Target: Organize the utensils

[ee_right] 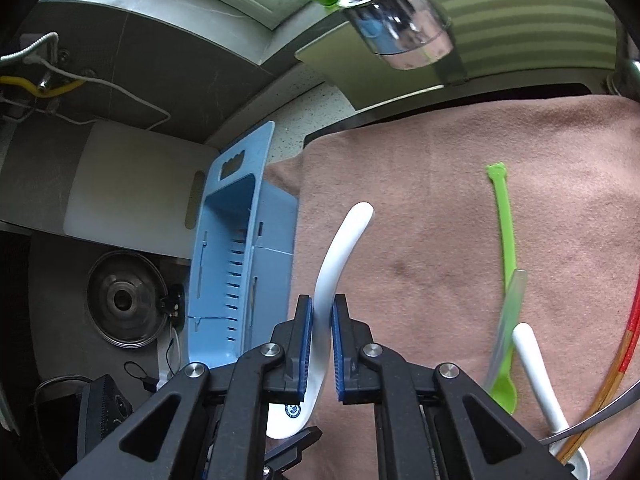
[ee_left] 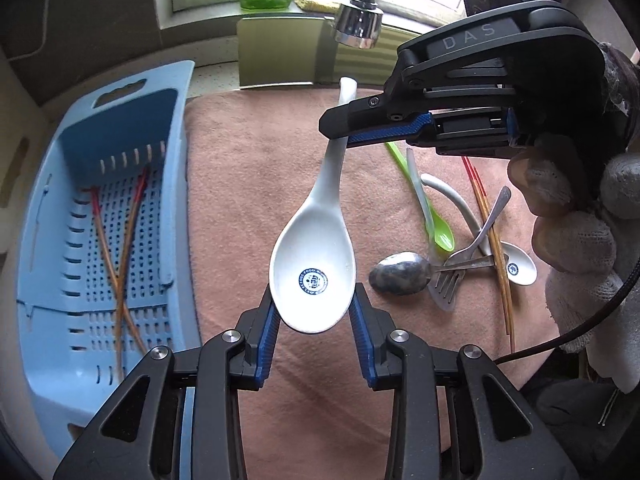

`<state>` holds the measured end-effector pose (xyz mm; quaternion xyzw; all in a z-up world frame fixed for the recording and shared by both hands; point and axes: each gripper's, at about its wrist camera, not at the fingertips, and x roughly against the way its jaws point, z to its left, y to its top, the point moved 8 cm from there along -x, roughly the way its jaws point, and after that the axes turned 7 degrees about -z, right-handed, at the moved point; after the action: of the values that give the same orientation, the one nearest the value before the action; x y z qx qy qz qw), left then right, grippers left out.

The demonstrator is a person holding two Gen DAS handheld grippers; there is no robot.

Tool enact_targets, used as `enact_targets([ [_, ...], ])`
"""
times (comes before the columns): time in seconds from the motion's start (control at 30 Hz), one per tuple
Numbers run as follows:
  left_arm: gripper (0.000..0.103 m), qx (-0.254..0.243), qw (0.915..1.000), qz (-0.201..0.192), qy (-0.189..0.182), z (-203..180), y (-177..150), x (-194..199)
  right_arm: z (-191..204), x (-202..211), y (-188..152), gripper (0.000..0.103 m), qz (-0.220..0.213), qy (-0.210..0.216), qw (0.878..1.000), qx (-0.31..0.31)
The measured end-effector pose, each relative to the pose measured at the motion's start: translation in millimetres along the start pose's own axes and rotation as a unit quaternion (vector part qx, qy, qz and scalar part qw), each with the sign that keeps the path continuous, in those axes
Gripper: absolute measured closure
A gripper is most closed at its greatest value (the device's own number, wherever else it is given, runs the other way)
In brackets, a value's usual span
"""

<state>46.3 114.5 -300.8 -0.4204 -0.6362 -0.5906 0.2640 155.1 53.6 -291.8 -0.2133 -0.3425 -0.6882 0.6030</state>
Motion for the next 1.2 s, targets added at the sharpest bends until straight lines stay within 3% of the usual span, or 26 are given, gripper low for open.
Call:
enact_targets([
  [0.27,0.071,0.038,0.9985,-0.030,0.023,44,-1,36,61,-19,-2,0.094,0.004,0.019,0.999,0.044],
  [0.5,0.072,0.072,0.9962,-0.025,0.043,87,-9,37,109,-58,-6,0.094,0.025,0.021,0.995,0.090],
  [0.97,0.074,0.105,0.9932,0.012,0.049,122,-30,17,122,-123,-23,0.091,0.073,-0.013,0.989,0.126],
  [1.03,0.074,0.107,0.9929,0.013,0.051,122,-31,18,120,-128,-27,0.086,0.080,-0.014,0.989,0.123],
  [1.1,0.074,0.104,0.9932,0.014,0.050,121,-32,19,120,-131,-29,0.063,0.085,-0.011,0.989,0.120],
  [1.2,0.074,0.097,0.9937,0.014,0.055,119,-32,22,124,-126,-31,0.061,0.073,-0.012,0.988,0.134],
])
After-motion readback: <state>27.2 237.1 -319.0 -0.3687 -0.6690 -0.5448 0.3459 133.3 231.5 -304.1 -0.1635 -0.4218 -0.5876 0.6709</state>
